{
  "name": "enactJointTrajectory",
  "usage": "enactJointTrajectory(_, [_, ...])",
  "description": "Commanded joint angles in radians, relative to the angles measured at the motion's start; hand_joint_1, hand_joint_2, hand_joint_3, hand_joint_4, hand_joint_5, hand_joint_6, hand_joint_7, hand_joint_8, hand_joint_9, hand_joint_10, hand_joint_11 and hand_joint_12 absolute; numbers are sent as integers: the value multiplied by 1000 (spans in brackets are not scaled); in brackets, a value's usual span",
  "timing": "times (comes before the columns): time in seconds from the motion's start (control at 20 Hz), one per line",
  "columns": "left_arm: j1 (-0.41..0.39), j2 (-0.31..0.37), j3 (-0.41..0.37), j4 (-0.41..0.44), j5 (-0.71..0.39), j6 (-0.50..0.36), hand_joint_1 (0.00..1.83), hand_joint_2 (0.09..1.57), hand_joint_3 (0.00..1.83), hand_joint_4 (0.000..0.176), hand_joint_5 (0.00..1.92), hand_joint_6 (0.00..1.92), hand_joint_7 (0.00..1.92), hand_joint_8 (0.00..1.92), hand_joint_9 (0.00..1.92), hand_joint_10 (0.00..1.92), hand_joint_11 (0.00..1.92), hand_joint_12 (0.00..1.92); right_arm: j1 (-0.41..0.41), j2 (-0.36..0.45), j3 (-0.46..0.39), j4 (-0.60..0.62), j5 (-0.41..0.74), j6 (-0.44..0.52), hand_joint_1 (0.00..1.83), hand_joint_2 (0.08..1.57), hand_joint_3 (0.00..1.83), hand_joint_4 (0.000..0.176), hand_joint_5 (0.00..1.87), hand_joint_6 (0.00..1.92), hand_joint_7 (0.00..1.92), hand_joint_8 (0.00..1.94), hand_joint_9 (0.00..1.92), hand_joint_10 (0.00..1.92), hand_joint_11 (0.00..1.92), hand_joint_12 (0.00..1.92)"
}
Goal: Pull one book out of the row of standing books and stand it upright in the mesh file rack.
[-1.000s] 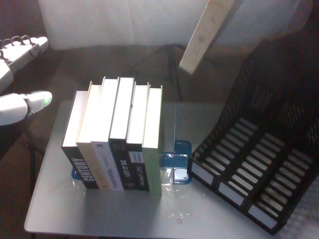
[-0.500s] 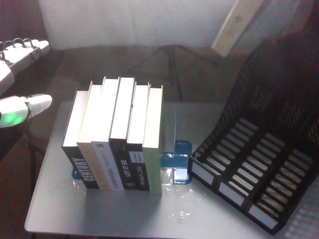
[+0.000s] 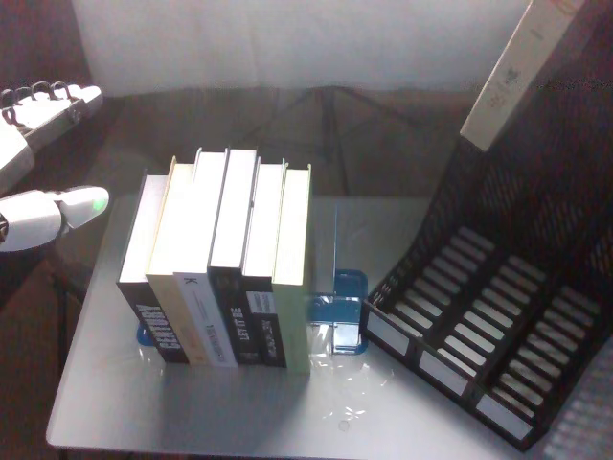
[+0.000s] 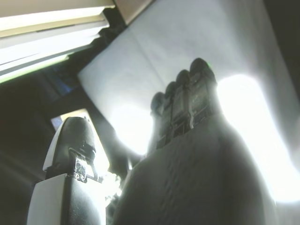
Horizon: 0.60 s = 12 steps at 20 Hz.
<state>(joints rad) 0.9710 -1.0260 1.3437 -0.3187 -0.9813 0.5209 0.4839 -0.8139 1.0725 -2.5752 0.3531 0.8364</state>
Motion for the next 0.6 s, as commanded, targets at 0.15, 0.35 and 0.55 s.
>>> enactJointTrajectory(0.15, [0, 6, -3, -19, -125, -8, 469, 1332, 3, 28, 24, 2, 0, 0, 0, 0, 0, 0, 10, 19, -1, -27, -76, 21, 1343, 1227, 4, 0, 760, 1136, 787, 1388, 659, 1674, 526, 1917])
enactJointTrajectory(0.35, [-2, -1, -3, -21, -120, -7, 460, 1333, 2, 33, 16, 0, 0, 0, 0, 0, 0, 0, -25, 19, 0, -27, -75, 28, 1347, 1207, 0, 0, 800, 1206, 865, 1376, 643, 1445, 275, 1885])
enactJointTrajectory(0.55, [7, -1, -5, -33, -125, -7, 457, 1335, 3, 28, 20, 2, 0, 0, 0, 0, 0, 0, -77, 5, 9, -14, -82, 32, 1202, 1175, 0, 9, 862, 1227, 891, 1162, 585, 1156, 86, 1887])
